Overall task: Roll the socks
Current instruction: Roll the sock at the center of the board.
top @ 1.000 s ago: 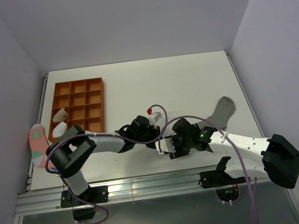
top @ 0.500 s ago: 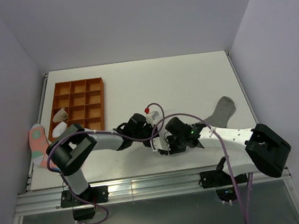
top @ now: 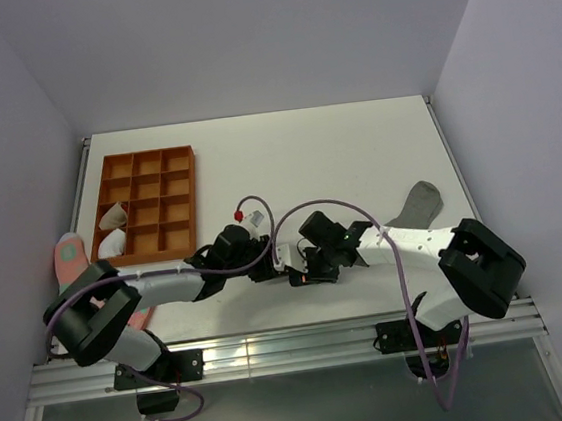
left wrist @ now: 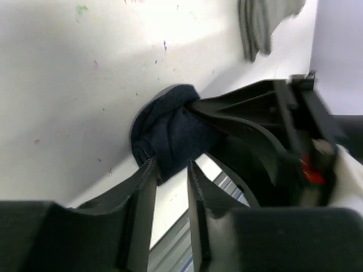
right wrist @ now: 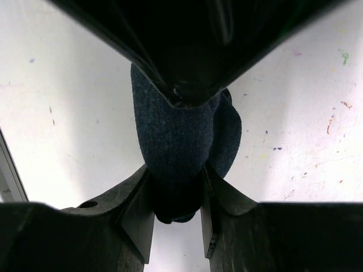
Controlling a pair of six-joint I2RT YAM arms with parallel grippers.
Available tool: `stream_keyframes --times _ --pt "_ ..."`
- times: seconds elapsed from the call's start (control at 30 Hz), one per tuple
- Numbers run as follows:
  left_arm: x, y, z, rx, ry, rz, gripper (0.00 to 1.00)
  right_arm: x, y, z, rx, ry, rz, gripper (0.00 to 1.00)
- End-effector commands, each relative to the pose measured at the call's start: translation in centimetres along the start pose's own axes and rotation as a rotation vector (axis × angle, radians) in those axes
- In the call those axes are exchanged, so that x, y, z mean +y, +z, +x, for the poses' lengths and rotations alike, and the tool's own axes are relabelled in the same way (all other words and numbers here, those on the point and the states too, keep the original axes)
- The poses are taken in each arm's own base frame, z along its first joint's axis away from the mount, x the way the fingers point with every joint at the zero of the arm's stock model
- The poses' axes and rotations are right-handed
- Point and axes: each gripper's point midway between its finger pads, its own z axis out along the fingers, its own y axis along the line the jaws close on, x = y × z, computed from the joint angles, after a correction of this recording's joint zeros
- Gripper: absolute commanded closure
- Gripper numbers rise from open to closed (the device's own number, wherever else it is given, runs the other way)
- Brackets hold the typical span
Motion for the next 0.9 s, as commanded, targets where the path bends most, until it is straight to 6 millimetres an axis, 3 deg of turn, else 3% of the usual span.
stream_keyframes --times 0.0,0.13,0.3,0.43,0.5,0.87 --pt "-0.9 -1.4 -2.7 -0.16 -0.084 -0.009 0.66 -0.2 0.3 1.0 0.051 0.109 0.008 0.78" --pt "-1.6 -4.3 -4.9 -0.312 -0.125 -0.005 0.61 -0.9 0.3 0.3 0.039 0.173 0.023 0.79" --pt "-0.8 -6.2 -5.0 -0.431 -0.212 -0.033 0.57 -2.9 -0.3 -0.5 0.011 0.303 0.005 0.8" --pt "-0.9 -5.3 -3.9 -0.453 -0.261 -0.035 0.55 -4.5 -0.9 -2.2 -0.023 0.352 0.015 0.8" --pt "-1.6 -5.1 -4.4 -0.498 -0.307 0.0 0.53 -4.9 -1.1 -3.2 -0.046 0.375 0.012 0.81" --pt "-2.8 -1.4 -5.8 -0.589 -0.429 0.064 0.45 -4.5 -1.2 -4.4 -0.066 0.434 -0.04 0.82"
